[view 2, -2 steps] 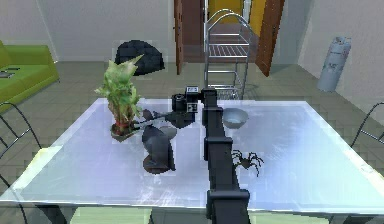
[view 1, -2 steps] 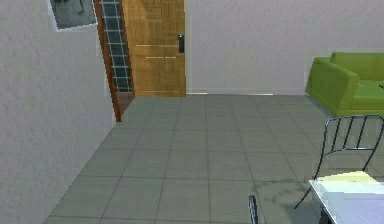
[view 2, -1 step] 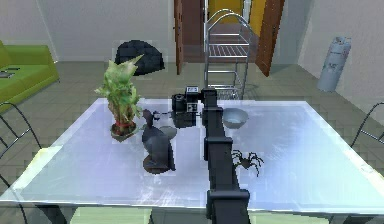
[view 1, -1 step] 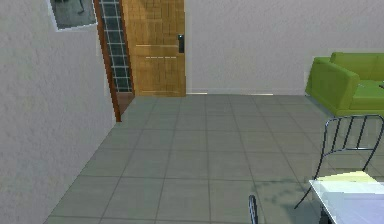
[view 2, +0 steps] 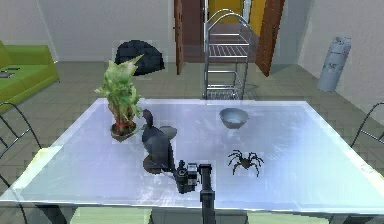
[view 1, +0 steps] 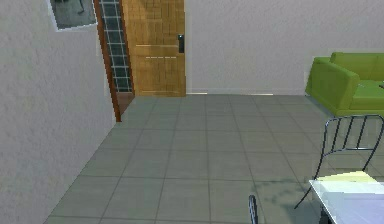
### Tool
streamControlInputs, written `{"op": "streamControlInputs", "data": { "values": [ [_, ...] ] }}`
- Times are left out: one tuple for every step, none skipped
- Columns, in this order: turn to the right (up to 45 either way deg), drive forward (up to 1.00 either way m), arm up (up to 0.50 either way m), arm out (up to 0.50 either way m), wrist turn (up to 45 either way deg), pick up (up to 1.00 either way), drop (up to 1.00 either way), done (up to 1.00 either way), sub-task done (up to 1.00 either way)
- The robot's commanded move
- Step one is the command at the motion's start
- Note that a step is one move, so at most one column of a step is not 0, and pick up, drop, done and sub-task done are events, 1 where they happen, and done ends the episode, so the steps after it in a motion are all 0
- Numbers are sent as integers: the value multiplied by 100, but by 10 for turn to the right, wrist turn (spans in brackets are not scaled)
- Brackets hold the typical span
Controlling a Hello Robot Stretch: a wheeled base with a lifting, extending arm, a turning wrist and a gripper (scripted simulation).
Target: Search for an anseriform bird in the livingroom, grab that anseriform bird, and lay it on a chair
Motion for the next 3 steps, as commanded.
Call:
{"op": "streamControlInputs", "data": {
  "values": [
    [0,0,0,0,0,100,0,0,0],
    [0,0,10,0,0,0,0,0,0],
    [0,0,30,0,0,0,0,0,0]
  ]
}}
